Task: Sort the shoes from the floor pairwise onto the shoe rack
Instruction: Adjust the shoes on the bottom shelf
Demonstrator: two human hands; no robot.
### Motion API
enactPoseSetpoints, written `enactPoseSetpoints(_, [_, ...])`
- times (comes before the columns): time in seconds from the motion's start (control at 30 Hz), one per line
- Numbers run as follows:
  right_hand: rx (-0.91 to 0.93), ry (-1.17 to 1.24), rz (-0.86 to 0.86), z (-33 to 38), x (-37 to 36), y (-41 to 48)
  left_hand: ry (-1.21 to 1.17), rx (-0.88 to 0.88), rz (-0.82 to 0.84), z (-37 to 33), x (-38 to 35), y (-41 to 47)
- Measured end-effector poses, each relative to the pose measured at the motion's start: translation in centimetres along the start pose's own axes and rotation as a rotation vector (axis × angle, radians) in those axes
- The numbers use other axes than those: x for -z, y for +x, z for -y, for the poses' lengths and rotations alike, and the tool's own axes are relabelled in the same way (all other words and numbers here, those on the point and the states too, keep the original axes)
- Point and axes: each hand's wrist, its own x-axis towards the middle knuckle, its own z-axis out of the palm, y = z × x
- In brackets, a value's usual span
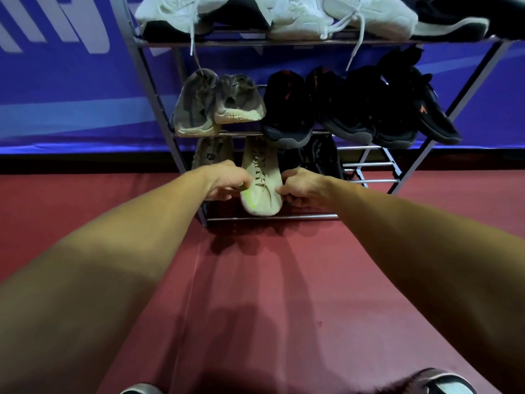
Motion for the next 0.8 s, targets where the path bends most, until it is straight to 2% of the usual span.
enactPoseSetpoints(0.13, [-0.014,0.06,-0.092,0.3,-0.5,0.8,-0.061,0.138,0.127,0.5,0.4,-0.1])
enactPoseSetpoints(0.2, [-0.018,0.076,-0.115,0.5,-0.7,1.1,-0.13,0.126,0.145,0.9,0.4,0.4])
enactPoseSetpoints(0.3, [-0.021,0.08,-0.163,0.8,-0.7,1.8,-0.194,0.081,0.078,1.1,0.2,1.3])
enactPoseSetpoints(0.47, [-0.021,0.052,-0.25,0.9,-1.7,3.0,-0.132,0.047,-0.029,1.4,0.0,2.3])
enactPoseSetpoints(0.63, [-0.033,0.042,-0.224,0.8,-1.8,3.7,-0.148,0.04,-0.067,2.6,-0.7,3.0])
enactPoseSetpoints(0.8, [-0.024,0.003,-0.074,1.7,-1.6,2.8,-0.156,-0.003,-0.141,3.2,-0.2,3.5])
